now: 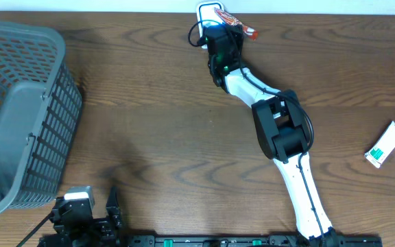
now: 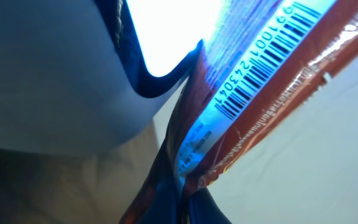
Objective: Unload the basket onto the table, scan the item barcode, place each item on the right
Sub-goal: 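Hold the TOP bar barcode in front of the scanner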
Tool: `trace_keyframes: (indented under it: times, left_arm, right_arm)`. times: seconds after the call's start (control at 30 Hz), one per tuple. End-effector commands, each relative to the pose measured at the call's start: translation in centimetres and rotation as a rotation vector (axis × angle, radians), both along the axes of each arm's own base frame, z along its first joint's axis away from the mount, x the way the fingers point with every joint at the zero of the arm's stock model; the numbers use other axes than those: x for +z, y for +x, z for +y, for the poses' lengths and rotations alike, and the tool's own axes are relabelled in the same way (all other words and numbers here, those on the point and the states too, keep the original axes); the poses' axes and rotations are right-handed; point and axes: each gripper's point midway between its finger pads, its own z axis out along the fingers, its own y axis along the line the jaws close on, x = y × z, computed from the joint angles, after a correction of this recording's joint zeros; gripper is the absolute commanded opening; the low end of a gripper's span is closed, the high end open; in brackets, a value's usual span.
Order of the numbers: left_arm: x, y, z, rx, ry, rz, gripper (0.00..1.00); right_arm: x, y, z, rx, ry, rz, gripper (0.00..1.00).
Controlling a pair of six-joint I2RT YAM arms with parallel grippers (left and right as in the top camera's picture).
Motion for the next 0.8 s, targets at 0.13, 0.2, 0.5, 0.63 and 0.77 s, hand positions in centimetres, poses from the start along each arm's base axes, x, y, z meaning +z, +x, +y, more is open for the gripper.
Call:
trace_keyframes:
  times: [0.13,0.2,0.5,0.63,0.77]
  left_arm:
    - [0.1,-0.1,-0.2,-0.009,-0.002,-0.008,0.84]
    - [0.1,-0.1,-0.2,-0.009,-0.002,-0.008,0.84]
    - [0.1,-0.1,-0.2,-0.009,-0.002,-0.008,0.84]
    - [0.1,-0.1,-0.2,-0.009,-0.002,-0.008,0.84]
    - [0.1,-0.1,-0.2,-0.009,-0.002,-0.008,0.84]
  right_arm:
    - [2.1,0.4,2.1,0.075,-0.172,0.008,0.01]
    - [2.2,0.3,2.7,0.094,-0.192,0.011,0.01]
    - [0.9,0.0,3.3,0.139,-0.231,0.077,0.01]
    - [0.8,0.0,3.5,0.151,-0.264,0.092,0.01]
    - [0.6,-0.2,3.3,0.144,-0.271,0.104,0.01]
